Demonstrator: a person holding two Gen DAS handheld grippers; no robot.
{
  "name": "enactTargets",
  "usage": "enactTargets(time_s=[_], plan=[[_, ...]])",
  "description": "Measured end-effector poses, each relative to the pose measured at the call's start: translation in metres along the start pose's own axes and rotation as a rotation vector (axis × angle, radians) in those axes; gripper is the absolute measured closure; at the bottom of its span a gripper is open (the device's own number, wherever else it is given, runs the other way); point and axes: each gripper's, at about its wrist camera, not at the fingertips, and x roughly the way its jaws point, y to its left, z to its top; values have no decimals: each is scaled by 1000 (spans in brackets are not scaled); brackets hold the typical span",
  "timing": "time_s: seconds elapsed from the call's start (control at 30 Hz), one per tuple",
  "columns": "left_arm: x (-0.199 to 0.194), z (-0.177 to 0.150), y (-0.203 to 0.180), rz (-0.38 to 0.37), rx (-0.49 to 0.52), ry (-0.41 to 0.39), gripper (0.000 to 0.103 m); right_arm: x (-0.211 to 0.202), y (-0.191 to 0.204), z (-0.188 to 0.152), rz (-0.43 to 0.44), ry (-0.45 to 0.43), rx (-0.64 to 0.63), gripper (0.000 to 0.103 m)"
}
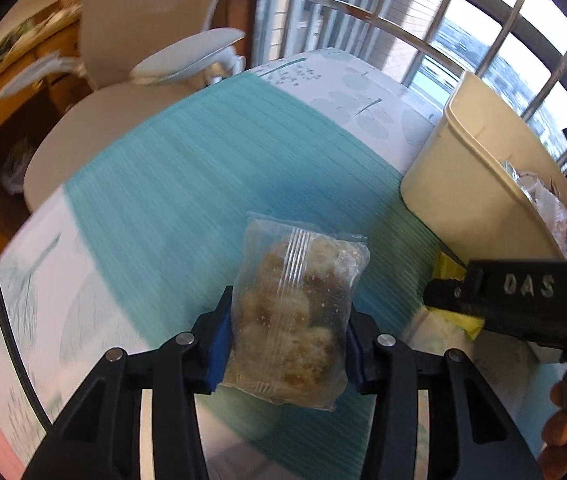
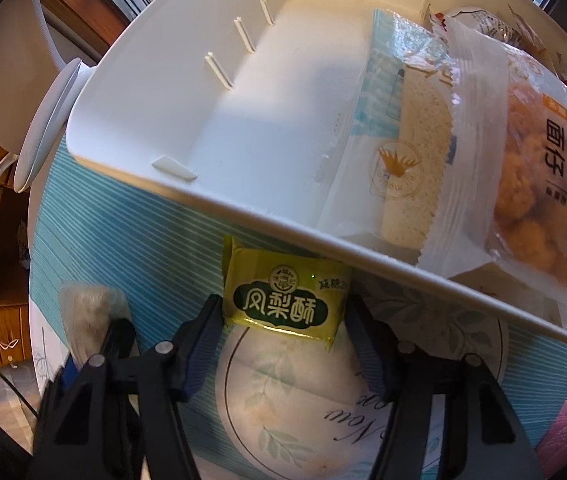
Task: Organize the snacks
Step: 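Grasp the small clear snack bag with the left gripper while the right grasps the yellow-green packet, then carry both snacks over the white tray and open both grippers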
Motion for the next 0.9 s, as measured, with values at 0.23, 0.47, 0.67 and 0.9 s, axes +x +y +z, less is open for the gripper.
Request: enactTargets(time_s=[0.23,0.47,0.67,0.9], plan=[[-41,-45,9,31,-172,6,58,-1,-14,-11,21,53,-45,49],[-89,-97,13,72,-313,6,58,-3,-28,-34,13,129,-114,50],[-122,-139,7,142,-423,-19,58,-12,-50,-64,34,186,-196,50],[-148,-173,-7,189,-565,-31,58,-34,-75,-88,88,229,-310,50]])
